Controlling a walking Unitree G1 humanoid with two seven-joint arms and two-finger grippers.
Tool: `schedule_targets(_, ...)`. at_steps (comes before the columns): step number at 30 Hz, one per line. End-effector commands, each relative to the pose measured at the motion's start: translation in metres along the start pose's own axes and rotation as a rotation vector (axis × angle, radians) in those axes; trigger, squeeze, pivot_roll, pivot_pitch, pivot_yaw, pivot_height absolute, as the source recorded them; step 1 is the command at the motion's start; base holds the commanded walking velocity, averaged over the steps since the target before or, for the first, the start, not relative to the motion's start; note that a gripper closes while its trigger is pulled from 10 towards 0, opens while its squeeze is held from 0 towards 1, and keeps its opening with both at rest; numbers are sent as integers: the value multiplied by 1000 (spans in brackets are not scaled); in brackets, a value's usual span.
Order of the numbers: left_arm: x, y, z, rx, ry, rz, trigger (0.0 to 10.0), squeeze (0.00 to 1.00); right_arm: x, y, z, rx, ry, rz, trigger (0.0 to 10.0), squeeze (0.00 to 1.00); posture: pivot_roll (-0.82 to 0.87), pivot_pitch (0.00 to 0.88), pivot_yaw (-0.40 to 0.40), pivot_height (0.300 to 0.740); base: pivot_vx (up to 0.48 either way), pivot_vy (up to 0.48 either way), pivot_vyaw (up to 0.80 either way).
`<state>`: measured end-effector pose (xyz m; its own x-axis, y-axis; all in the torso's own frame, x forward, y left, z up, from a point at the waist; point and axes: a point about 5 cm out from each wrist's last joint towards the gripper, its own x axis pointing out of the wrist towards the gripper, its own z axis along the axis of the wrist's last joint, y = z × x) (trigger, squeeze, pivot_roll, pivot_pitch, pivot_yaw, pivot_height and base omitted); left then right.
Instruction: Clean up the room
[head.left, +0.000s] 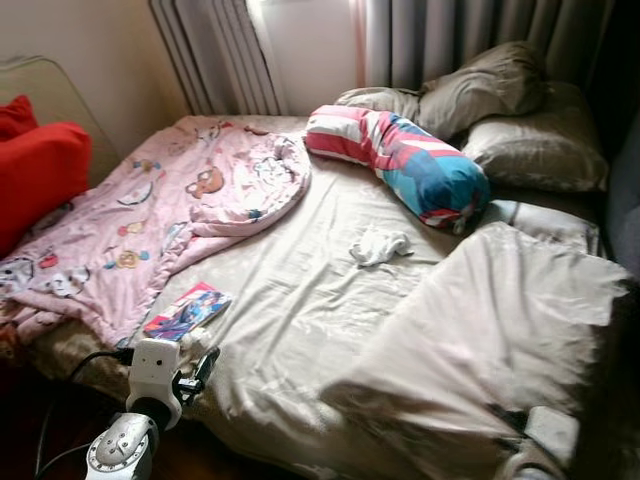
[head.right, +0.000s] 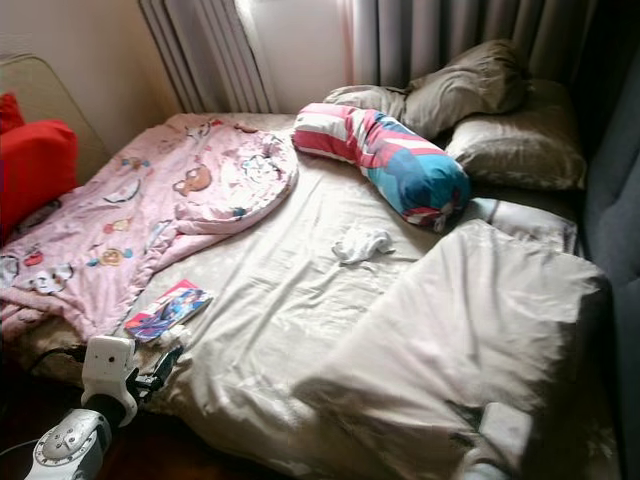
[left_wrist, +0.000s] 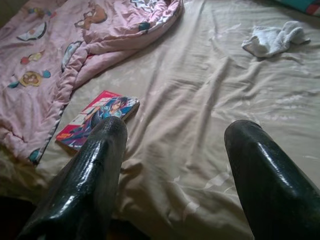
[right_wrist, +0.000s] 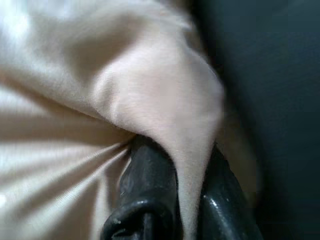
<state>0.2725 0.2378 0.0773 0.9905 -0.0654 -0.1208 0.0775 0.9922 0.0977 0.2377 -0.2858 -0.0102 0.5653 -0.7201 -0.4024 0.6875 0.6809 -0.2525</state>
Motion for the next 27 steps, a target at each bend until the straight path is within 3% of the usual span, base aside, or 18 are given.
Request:
schedule_targets(1, -2, 5, -4, -3, 9, 13, 10000, 0, 11, -22, 33, 30, -157, -139, 0, 0, 27, 75, 121, 674, 0, 0, 0)
schedule_targets(5, -1, 5, -3, -4, 8, 11, 10000, 0, 12, -32, 39, 12, -201, -210, 0, 0, 22, 77, 121, 674, 0, 0, 0)
schedule_targets(9, 1, 2, -3, -10, 9, 3, 10000, 0, 10, -52, 54, -51, -313, -344, 0, 0, 5, 82, 128, 674, 0, 0, 0)
schedule_targets(11, 1, 2, -3, -11, 9, 1, 10000, 0, 9, -55, 58, -65, -337, -370, 0, 0, 4, 83, 128, 674, 0, 0, 0)
schedule_targets(13, 3, 1, -3, -13, 11, -3, 10000, 0, 12, -49, 55, -65, -294, -308, 0, 0, -1, 86, 128, 674, 0, 0, 0)
schedule_targets(14, 3, 1, -3, -14, 11, -3, 10000, 0, 11, -43, 53, -20, -281, -264, 5608, 0, 0, 85, 127, 674, 0, 0, 0)
schedule_targets(15, 3, 0, -3, -15, 11, -3, 10000, 0, 11, -41, 53, -2, -278, -251, 5608, 0, 0, 85, 127, 674, 0, 0, 0)
schedule_targets(16, 3, 0, -3, -15, 11, -3, 10000, 0, 10, -38, 52, 18, -275, -235, 10000, 0, 4, 84, 126, 674, 0, 0, 0)
schedule_targets(20, 3, 1, -4, -18, 11, -1, 10000, 0, 2, -20, 49, 90, -253, -122, 10000, 0, 7, 84, 127, 674, 0, 0, 0)
schedule_targets(24, 3, 2, -4, -25, 9, 3, 10000, 0, 1, -14, 44, 105, -209, -88, 10000, 0, 8, 83, 126, 674, 0, 0, 0)
schedule_targets(25, 3, 2, -3, -29, 7, 4, 10000, 0, 1, -14, 45, 108, -213, -87, 10000, 776, 8, 83, 126, 674, 0, 0, 0)
schedule_targets(26, 3, 2, -3, -32, 5, 5, 10000, 0, 0, -14, 45, 108, -225, -73, 10000, 1000, 8, 83, 126, 674, 0, 0, 0)
schedule_targets(27, 3, 2, -3, -32, 5, 5, 10000, 0, 0, -12, 46, 114, -234, -59, 10000, 1000, 6, 84, 125, 674, 0, 0, 0)
